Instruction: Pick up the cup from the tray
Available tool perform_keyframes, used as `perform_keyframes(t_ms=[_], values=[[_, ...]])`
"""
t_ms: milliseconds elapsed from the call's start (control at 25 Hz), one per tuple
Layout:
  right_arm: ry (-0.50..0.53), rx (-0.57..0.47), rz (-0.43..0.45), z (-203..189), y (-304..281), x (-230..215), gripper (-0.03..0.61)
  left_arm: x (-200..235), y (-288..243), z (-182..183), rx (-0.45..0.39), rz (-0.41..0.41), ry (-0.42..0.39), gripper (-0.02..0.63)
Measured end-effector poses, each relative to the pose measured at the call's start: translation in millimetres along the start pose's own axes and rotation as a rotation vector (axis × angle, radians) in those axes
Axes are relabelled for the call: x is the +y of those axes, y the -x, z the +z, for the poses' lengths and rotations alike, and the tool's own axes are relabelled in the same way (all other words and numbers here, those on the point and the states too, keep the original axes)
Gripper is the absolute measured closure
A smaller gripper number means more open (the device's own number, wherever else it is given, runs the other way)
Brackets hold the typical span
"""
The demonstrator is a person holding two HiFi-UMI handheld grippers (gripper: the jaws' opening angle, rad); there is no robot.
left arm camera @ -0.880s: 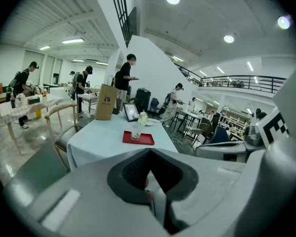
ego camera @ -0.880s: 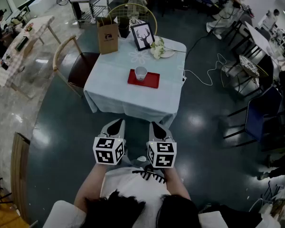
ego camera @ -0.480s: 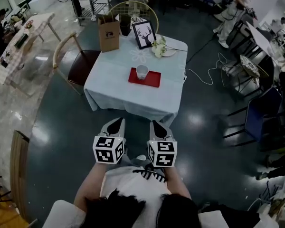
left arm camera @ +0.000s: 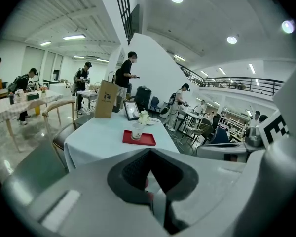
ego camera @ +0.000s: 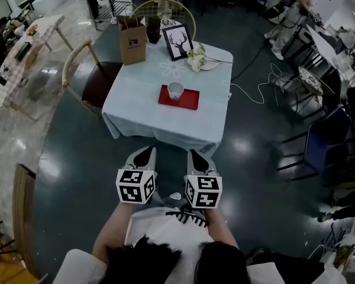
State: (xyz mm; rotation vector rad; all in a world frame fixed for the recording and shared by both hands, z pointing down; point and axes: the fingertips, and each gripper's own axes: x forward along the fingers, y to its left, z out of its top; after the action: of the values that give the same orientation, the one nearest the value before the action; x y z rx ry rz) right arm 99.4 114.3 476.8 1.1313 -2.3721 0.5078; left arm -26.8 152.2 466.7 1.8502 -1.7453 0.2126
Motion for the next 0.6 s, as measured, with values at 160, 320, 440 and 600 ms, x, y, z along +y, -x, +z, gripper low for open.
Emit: perform_keyframes(t_ms=[160,320,440,600], values=[[-0.016,-0.021,0.041,8.7,-8.8,2.1,0.477,5.6,-8.1,4.3,0.007,0.001,0.010,0.614],[-0.037,-0.052,0.059,20.7,-21.2,1.9,0.448,15.7,-19.1,10.7,0.015,0.004,0.014,0.614],[-0.047,-0.076,0.061,29.8,-30.3,1.2,0.426,24.9,-28.1,17.2,0.019,0.005,0.017,0.614],[-0.033,-0.137,0.137,47.2,-39.1,9.6,0.320,33.2,-41.5,26.3,0.025,-0.001,0.019,0.614]])
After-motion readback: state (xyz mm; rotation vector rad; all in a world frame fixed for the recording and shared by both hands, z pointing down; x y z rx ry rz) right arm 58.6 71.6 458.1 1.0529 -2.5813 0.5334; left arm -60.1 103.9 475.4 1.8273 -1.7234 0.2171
